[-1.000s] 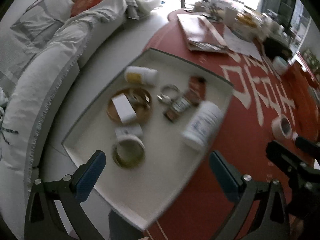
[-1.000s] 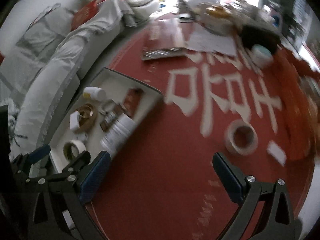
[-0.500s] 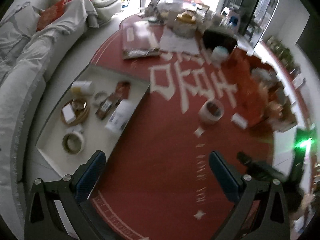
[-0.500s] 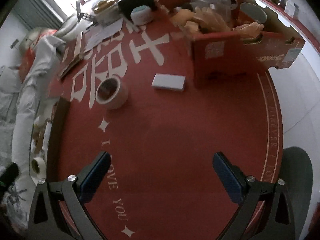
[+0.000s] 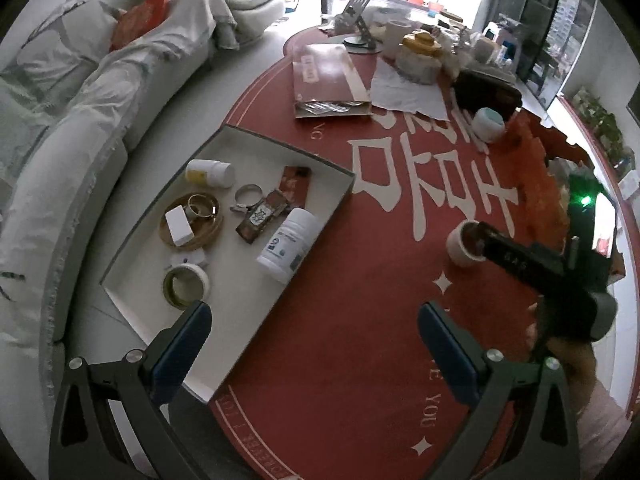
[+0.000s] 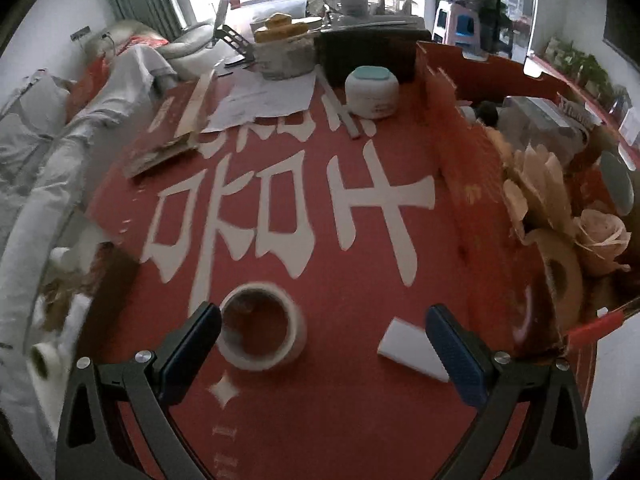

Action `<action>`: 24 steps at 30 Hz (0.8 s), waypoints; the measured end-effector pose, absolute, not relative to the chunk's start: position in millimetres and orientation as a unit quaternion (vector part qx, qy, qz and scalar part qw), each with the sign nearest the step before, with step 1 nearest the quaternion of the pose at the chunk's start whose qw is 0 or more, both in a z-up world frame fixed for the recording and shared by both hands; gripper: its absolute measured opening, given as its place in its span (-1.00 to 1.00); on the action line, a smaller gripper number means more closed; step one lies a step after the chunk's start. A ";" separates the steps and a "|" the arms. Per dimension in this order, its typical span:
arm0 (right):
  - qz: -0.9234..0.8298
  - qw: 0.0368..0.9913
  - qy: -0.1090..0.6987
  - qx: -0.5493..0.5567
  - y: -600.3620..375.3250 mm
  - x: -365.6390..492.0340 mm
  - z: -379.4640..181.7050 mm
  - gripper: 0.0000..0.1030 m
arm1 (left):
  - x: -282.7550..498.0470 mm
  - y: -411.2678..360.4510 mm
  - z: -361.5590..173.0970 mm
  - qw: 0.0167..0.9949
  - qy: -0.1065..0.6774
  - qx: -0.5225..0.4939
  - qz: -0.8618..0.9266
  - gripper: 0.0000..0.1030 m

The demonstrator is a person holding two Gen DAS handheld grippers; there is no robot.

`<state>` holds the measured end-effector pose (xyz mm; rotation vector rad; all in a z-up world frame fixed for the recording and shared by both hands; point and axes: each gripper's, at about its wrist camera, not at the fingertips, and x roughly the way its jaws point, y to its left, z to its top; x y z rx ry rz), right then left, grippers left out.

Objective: Organize rigid objects
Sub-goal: 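Move left gripper over the white tape roll with printed label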

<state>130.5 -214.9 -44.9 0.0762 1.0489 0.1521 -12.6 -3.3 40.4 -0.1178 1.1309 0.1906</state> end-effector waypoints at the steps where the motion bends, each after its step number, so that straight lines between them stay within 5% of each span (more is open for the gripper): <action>1: 0.080 0.851 0.518 0.037 -214.6 135.4 -54.1 0.99 | -6.2 -2.7 42.0 0.839 0.534 -0.057 0.088 1.00; 10: 0.213 0.778 0.574 0.138 -238.8 66.9 -60.1 1.00 | 55.4 -49.1 39.9 0.849 0.526 -0.015 0.033 1.00; 18: 0.059 0.803 0.567 0.176 -327.1 29.0 -55.8 1.00 | 94.5 -141.5 -21.3 0.858 0.498 0.124 -0.026 1.00; 24: 0.033 0.803 0.569 0.175 -348.4 18.7 -54.2 1.00 | 114.0 -167.5 -57.7 0.846 0.513 0.140 -0.042 1.00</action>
